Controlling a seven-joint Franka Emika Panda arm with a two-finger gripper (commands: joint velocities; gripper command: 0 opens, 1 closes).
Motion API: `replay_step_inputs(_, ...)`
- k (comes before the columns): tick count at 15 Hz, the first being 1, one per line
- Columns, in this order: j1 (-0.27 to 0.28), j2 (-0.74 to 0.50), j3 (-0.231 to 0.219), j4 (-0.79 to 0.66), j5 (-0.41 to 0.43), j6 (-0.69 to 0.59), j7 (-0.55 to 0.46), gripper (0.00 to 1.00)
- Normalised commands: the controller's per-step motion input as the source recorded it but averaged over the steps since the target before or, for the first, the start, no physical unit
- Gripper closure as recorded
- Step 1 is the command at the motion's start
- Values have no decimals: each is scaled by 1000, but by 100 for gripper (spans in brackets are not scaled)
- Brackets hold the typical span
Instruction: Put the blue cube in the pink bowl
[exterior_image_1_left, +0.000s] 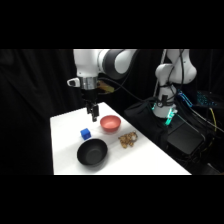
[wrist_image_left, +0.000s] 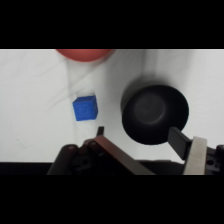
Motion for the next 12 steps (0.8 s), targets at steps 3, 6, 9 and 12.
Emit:
replay_step_inputs(3,-36,18,32,46,-12,-40,-64,0)
replay_step_inputs(6,-67,74,23,167,-40,-114,-192,0)
replay_step_inputs(9,-103,109,5,276,-24,-203,-249,0)
replay_step_inputs(12,-109,146,-23,375,-45,-279,-227,0)
